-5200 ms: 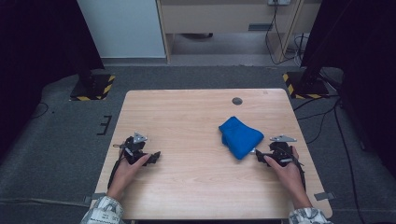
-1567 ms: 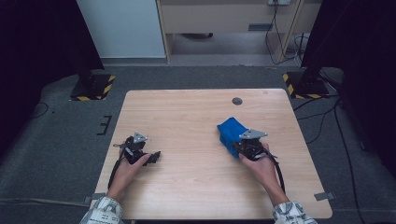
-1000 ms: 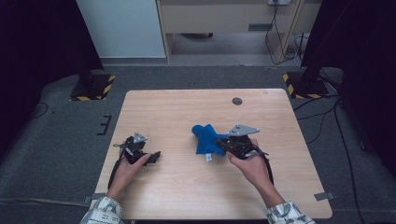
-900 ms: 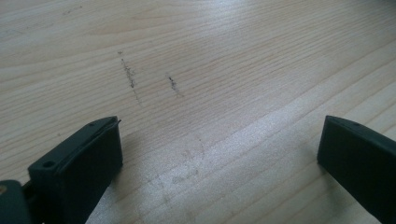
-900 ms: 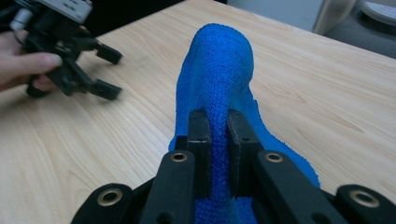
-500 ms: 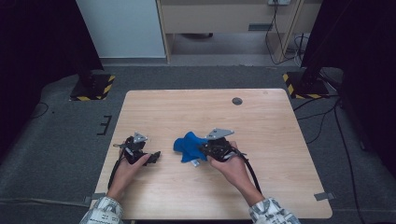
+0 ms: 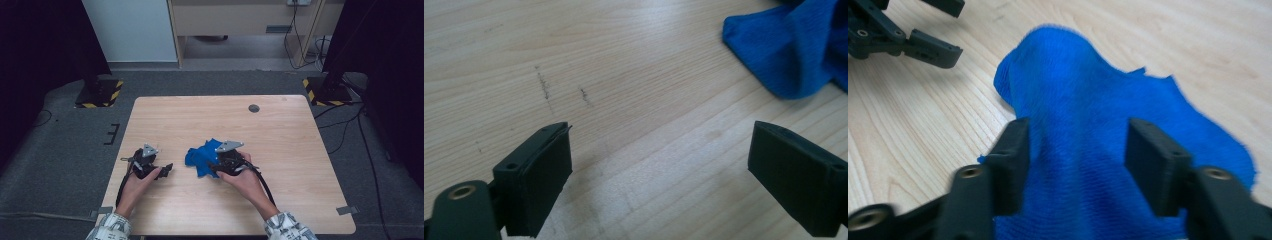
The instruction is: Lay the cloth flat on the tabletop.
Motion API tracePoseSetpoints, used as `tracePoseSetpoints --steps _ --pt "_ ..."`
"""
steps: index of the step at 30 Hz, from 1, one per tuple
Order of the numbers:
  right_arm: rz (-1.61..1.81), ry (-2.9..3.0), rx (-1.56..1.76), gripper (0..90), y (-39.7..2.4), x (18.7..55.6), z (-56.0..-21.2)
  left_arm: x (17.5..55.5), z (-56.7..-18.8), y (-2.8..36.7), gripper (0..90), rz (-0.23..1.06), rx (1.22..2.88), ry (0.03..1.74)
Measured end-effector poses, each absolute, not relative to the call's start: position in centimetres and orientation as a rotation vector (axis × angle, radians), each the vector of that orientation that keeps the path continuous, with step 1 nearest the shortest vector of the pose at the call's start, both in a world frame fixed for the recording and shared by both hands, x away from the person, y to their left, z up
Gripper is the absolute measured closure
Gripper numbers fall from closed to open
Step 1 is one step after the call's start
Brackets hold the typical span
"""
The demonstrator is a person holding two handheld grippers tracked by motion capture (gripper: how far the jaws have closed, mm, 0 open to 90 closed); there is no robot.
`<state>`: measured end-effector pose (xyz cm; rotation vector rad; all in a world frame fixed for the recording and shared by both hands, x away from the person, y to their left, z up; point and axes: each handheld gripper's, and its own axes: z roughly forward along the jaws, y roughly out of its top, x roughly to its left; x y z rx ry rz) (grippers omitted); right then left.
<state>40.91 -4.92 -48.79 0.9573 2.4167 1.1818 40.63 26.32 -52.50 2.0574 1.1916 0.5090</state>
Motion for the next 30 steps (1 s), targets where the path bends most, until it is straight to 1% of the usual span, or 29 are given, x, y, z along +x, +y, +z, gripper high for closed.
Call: tracePoseSetpoints --steps 3,5,6,7,8,12,13,14,16,19,20,23,24,25,26,27,28,29,30 --pt "1.200 2.404 0.954 29.8 -5.4 40.7 -48.0 39.9 -52.2 26.0 11.7 0.507 2.057 1.182" --pt "1.202 2.404 0.952 29.1 -5.6 40.7 -47.8 39.6 -52.1 25.8 13.1 0.509 2.064 1.178" --pt "1.199 2.392 0.936 31.2 -6.0 40.6 -47.3 39.3 -52.0 25.5 13.6 0.506 2.063 1.164" --pt "1.199 2.392 0.936 31.2 -6.0 40.6 -47.3 39.3 -52.0 25.5 14.0 0.506 2.063 1.164" --pt "1.179 2.375 0.936 36.2 -6.3 41.0 -47.0 39.1 -51.9 25.2 14.7 0.503 2.057 1.152" --pt "1.152 2.357 0.975 49.2 -7.1 42.8 -47.1 38.6 -51.7 24.1 16.3 0.505 2.071 1.113" --pt "1.152 2.357 0.975 49.2 -7.1 42.8 -47.1 38.6 -51.7 24.1 16.7 0.505 2.071 1.113" --pt "1.139 2.356 1.000 55.3 -7.3 44.0 -47.5 38.6 -51.8 23.7 17.2 0.492 2.078 1.102" --pt "1.110 2.364 1.015 58.2 -7.4 45.0 -47.9 38.7 -51.9 23.5 17.7 0.486 2.083 1.095" --pt "1.090 2.375 1.027 58.6 -7.4 45.8 -48.3 38.7 -52.0 23.1 17.9 0.479 2.094 1.084" --pt "1.061 2.389 1.043 57.8 -7.3 46.7 -48.8 38.7 -52.1 22.8 18.2 0.475 2.104 1.072" --pt "1.042 2.404 1.054 55.6 -7.0 47.2 -49.3 38.7 -52.1 22.7 18.1 0.473 2.105 1.066" --pt "1.041 2.429 1.054 49.6 -6.6 47.6 -49.6 38.7 -52.1 22.6 18.2 0.469 2.099 1.065" --pt "1.043 2.442 1.055 46.3 -6.4 47.6 -49.7 38.7 -52.1 22.6 18.2 0.469 2.098 1.064" --pt "1.043 2.442 1.055 46.3 -6.4 47.6 -49.7 38.7 -52.1 22.6 18.4 0.469 2.098 1.064" --pt "1.039 2.451 1.045 42.2 -6.2 47.6 -49.8 38.7 -52.2 22.6 18.4 0.466 2.100 1.063" --pt "1.029 2.453 1.021 30.7 -5.9 47.6 -50.2 38.7 -52.2 22.5 18.5 0.464 2.102 1.062" --pt "1.030 2.462 1.024 26.0 -5.8 47.6 -50.4 38.7 -52.2 22.4 18.6 0.462 2.099 1.061" --pt "1.030 2.462 1.024 26.0 -5.8 47.6 -50.4 38.7 -52.2 22.4 18.7 0.462 2.099 1.061"
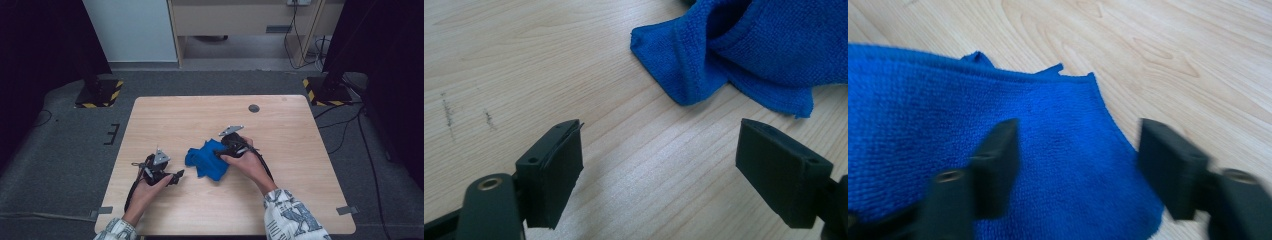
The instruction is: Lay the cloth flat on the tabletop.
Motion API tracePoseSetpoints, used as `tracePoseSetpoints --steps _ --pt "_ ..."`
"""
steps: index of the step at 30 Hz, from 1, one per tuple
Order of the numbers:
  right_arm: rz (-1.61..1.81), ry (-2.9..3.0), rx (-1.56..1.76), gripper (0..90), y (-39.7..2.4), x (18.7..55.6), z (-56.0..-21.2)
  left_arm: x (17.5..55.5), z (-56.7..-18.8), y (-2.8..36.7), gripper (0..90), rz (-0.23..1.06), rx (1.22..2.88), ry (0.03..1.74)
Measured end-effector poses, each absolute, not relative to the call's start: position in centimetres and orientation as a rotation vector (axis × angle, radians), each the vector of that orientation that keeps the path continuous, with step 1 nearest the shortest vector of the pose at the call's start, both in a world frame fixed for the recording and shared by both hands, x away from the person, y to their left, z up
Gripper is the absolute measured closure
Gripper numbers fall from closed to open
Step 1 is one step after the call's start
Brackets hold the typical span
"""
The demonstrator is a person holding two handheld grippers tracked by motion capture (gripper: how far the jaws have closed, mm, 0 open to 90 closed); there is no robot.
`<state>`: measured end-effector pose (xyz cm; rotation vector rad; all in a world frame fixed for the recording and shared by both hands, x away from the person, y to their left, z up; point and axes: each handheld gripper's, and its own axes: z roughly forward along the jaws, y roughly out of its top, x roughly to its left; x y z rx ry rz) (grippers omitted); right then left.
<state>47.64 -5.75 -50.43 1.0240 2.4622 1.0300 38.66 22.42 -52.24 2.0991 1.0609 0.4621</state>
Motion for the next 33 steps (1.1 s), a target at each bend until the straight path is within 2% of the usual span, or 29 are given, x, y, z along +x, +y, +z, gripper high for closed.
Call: tracePoseSetpoints --steps 3,5,6,7,11,12,13,15,17,24,33 --pt "0.995 2.518 1.023 31.7 -5.6 47.6 -51.2 38.6 -52.1 22.1 18.7 0.461 2.094 1.048" --pt "0.991 2.533 1.024 43.8 -5.6 47.6 -51.3 38.6 -52.1 22.1 18.7 0.460 2.094 1.046" --pt "0.991 2.533 1.024 43.8 -5.6 47.6 -51.3 38.6 -52.1 22.0 18.7 0.459 2.093 1.044" --pt "1.004 2.540 1.020 56.0 -5.7 47.5 -51.4 38.6 -52.1 21.9 18.7 0.455 2.093 1.041" --pt "1.015 2.554 1.008 74.4 -5.9 47.2 -51.4 38.5 -52.1 21.7 18.8 0.448 2.093 1.032" --pt "1.015 2.554 1.008 74.4 -5.9 47.2 -51.4 38.5 -52.1 21.7 18.9 0.448 2.093 1.032" --pt "1.007 2.567 1.014 81.6 -5.8 47.0 -51.5 38.4 -52.0 21.5 19.2 0.444 2.094 1.025" --pt "0.996 2.575 1.011 83.6 -5.8 47.0 -51.6 38.3 -52.0 21.3 19.8 0.440 2.096 1.017" --pt "0.997 2.576 1.014 90.0 -5.8 46.8 -51.8 38.1 -52.0 20.6 19.9 0.427 2.099 0.998" --pt "0.994 2.563 1.036 90.0 -5.8 46.7 -51.9 37.6 -52.0 19.0 20.2 0.390 2.110 0.950" --pt "0.992 2.542 1.052 88.5 -5.5 46.3 -52.0 37.3 -52.4 17.7 27.6 0.344 2.126 0.908"
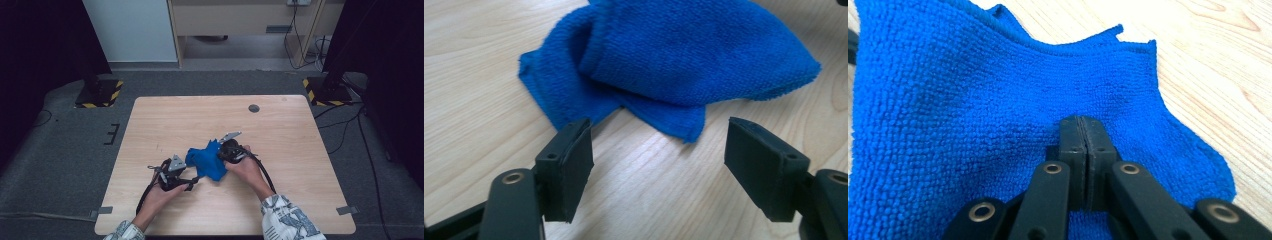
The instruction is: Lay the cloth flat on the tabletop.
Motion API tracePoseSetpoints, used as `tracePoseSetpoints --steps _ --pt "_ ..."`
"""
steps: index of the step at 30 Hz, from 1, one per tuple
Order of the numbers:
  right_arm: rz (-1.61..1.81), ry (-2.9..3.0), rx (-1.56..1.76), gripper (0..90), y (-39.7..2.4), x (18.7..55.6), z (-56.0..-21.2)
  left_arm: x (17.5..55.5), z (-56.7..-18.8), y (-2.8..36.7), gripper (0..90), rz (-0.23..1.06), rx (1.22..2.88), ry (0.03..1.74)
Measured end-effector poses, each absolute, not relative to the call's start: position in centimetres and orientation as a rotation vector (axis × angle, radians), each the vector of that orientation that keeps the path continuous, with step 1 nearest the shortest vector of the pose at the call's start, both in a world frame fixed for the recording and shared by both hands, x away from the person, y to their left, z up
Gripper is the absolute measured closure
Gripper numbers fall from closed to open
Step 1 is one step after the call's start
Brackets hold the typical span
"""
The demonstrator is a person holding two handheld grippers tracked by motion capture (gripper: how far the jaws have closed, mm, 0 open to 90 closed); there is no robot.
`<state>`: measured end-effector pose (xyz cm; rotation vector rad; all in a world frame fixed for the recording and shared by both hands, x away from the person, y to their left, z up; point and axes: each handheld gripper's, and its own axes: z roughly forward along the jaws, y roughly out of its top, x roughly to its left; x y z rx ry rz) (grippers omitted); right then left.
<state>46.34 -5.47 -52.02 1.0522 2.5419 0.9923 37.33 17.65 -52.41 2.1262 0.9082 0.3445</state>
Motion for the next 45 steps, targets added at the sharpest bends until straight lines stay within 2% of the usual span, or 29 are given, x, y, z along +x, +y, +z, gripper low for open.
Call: tracePoseSetpoints --steps 15,18,24,25,26,28,45 --pt "0.996 2.519 1.074 81.3 -5.6 46.5 -52.1 37.5 -53.1 15.4 43.4 0.324 2.162 0.875" --pt "0.991 2.509 1.077 77.8 -5.6 46.5 -52.1 37.6 -53.1 15.3 50.1 0.343 2.172 0.862" --pt "0.980 2.494 1.086 71.2 -5.7 46.6 -52.1 38.1 -53.2 15.9 74.4 0.366 2.160 0.880" --pt "0.980 2.494 1.086 71.2 -5.7 46.6 -52.1 38.2 -53.1 16.0 74.4 0.380 2.170 0.868" --pt "0.979 2.492 1.087 70.2 -5.7 46.6 -52.1 38.3 -53.1 16.1 78.1 0.386 2.170 0.868" --pt "0.972 2.482 1.099 67.2 -5.8 46.6 -52.1 38.7 -53.2 16.3 86.8 0.356 2.152 0.888" --pt "0.935 2.450 1.146 59.6 -8.0 45.7 -51.9 39.3 -52.7 19.1 88.5 0.355 2.112 0.976"
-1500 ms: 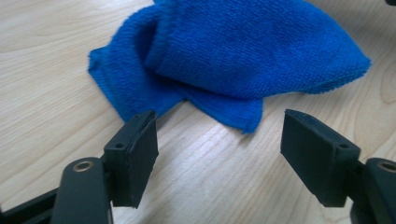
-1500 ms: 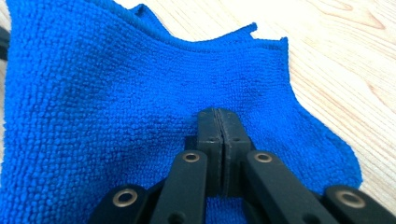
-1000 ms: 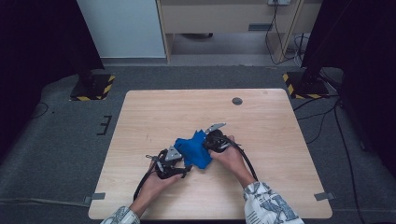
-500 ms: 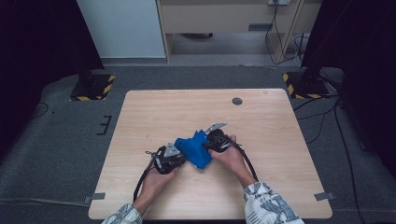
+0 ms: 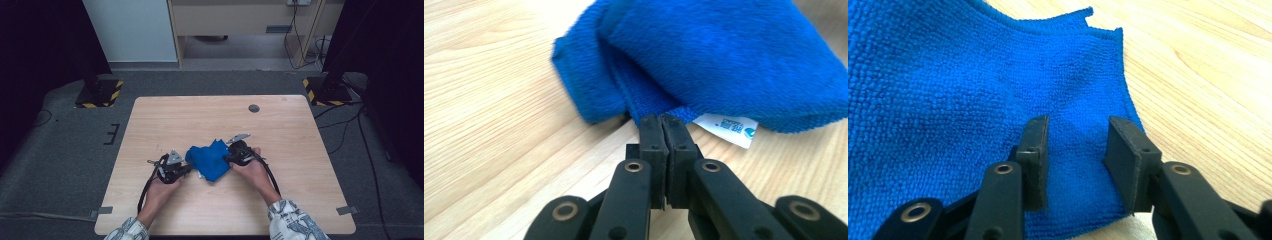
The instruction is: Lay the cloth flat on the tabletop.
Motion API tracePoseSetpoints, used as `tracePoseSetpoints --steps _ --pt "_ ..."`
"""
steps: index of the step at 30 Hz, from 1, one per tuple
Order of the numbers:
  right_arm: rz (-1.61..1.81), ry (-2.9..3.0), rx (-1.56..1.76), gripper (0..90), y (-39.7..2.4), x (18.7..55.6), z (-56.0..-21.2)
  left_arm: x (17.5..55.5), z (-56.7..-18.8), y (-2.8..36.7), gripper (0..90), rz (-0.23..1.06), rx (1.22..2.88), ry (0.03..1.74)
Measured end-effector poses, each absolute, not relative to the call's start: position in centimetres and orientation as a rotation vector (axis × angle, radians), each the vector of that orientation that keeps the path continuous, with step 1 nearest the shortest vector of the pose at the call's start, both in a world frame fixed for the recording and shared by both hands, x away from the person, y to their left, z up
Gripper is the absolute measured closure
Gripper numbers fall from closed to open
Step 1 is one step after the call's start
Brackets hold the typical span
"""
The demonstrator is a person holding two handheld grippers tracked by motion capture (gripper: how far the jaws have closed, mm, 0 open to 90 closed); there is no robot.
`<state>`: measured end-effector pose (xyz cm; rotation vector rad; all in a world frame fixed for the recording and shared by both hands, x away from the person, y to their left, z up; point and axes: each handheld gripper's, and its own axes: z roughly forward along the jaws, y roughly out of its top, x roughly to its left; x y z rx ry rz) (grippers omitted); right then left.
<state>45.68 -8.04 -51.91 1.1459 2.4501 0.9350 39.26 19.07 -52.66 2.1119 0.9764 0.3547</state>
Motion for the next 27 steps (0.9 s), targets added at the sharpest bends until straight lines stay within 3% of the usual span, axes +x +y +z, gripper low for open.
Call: tracePoseSetpoints --steps 3,7,10,18,27 --pt "0.992 2.421 1.151 55.2 -8.3 46.1 -51.2 39.3 -52.6 19.4 88.5 0.358 2.105 0.986" --pt "1.013 2.383 1.162 40.5 -8.3 47.6 -50.3 39.4 -52.6 19.8 88.5 0.360 2.093 0.999" --pt "1.021 2.391 1.164 34.8 -8.1 48.4 -50.3 39.5 -52.7 19.8 88.5 0.360 2.092 1.005" --pt "1.026 2.405 1.217 46.5 -7.2 50.7 -51.6 39.6 -52.8 20.0 88.4 0.361 2.089 1.015" --pt "1.041 2.436 1.216 41.7 -6.2 50.9 -52.7 39.7 -52.9 20.1 88.3 0.360 2.086 1.024"
